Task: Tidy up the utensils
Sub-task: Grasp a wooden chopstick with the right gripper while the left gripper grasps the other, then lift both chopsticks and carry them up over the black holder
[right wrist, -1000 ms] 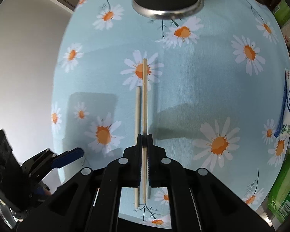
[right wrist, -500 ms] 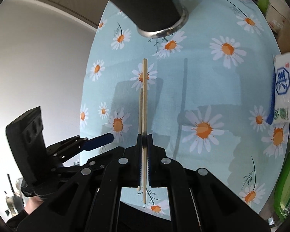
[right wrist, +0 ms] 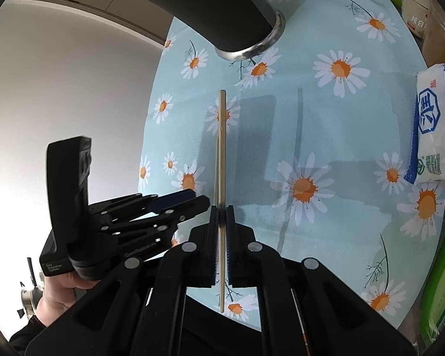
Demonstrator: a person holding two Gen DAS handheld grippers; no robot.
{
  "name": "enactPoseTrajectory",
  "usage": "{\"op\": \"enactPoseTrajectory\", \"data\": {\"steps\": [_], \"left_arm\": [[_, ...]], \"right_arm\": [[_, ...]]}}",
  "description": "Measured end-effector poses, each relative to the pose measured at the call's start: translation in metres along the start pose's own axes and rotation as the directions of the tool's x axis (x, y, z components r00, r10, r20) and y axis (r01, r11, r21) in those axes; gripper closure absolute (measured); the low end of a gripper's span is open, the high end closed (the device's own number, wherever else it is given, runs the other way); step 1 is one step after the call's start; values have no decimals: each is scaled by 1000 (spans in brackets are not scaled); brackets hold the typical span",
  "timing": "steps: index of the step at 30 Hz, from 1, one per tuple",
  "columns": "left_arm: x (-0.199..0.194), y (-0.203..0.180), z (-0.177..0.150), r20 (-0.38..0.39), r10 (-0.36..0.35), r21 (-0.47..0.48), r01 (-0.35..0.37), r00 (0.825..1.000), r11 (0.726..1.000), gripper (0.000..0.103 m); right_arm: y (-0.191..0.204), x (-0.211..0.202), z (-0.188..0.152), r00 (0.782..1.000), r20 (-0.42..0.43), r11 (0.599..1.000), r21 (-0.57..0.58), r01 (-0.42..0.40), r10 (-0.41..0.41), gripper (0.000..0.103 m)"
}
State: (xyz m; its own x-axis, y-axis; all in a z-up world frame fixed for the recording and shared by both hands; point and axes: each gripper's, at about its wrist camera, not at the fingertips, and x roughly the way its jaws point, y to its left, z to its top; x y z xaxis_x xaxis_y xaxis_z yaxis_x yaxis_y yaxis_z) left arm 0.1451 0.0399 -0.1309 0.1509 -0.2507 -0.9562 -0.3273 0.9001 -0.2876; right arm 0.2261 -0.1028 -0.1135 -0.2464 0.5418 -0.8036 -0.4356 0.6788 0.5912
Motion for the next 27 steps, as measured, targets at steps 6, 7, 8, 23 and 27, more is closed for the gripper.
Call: {"op": "enactPoseTrajectory", "data": {"steps": [6, 7, 8, 23, 27], "left_arm": [[11, -13, 7, -52, 38, -27, -39, 998, 999, 88], [14, -15, 8, -60, 48, -31, -50, 997, 998, 89], [17, -17, 9, -66, 60, -34, -63, 996, 997, 90], [29, -21, 10, -73, 86, -56, -90, 994, 994, 99], [17, -13, 7, -47, 56, -59, -59, 997, 997, 99]], "right_arm": [[-9, -5, -1, 999, -6, 999, -11, -34, 34, 98], [-10, -6, -1, 999, -7, 999, -12, -38, 38, 98], [-11, -6, -1, 999, -8, 999, -11, -43, 43, 98], [-19, -8, -6, 998, -18, 998, -12, -68, 68, 98], [-16, -6, -4, 998, -13, 998, -8, -62, 62, 98]]}}
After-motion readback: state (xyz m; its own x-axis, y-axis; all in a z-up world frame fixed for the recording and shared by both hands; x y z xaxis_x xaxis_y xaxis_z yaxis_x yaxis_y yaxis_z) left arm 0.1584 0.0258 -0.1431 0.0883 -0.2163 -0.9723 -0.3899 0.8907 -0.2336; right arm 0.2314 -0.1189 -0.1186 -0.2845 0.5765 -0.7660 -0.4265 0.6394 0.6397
